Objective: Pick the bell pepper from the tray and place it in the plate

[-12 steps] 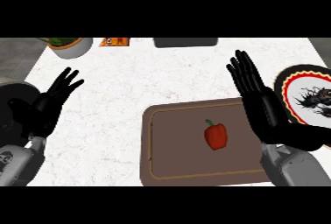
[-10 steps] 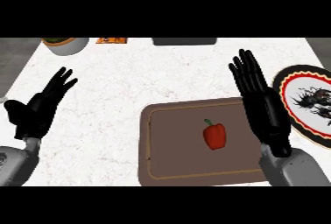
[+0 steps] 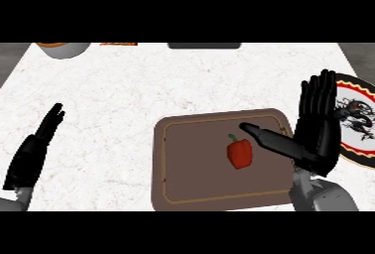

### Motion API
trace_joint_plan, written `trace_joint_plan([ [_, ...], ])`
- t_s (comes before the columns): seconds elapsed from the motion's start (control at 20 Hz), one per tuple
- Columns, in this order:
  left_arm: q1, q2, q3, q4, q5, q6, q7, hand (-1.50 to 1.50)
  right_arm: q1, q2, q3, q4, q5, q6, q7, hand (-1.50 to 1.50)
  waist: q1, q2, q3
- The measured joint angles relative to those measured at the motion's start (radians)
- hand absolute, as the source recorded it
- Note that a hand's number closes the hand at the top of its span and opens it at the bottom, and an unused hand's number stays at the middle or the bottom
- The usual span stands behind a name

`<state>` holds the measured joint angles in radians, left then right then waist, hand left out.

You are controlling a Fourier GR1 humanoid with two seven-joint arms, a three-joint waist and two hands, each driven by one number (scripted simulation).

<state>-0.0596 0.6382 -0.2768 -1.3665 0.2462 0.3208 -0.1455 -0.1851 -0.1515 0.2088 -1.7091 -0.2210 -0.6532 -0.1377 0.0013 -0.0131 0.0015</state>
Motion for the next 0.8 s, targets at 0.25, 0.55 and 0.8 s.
trace_joint_plan([
  [0.25, 0.068, -0.008, 0.003, -0.025, -0.025, 0.015, -0.034, 0.0, 0.15, 0.103, 0.122, -0.136, 0.114, -0.209, -0.108, -1.5, -0.005, 0.004, -0.001],
  [0.55, 0.114, -0.011, 0.012, -0.08, -0.053, 0.023, -0.022, 0.0, 0.32, -0.018, 0.292, -0.32, 0.264, -0.228, 0.048, -1.5, -0.007, 0.007, -0.003],
  [0.8, 0.126, -0.015, 0.022, -0.077, -0.057, 0.017, -0.04, 0.0, 0.394, -0.207, 0.324, -0.361, 0.361, -0.158, 0.264, -1.5, -0.006, 0.01, -0.005],
])
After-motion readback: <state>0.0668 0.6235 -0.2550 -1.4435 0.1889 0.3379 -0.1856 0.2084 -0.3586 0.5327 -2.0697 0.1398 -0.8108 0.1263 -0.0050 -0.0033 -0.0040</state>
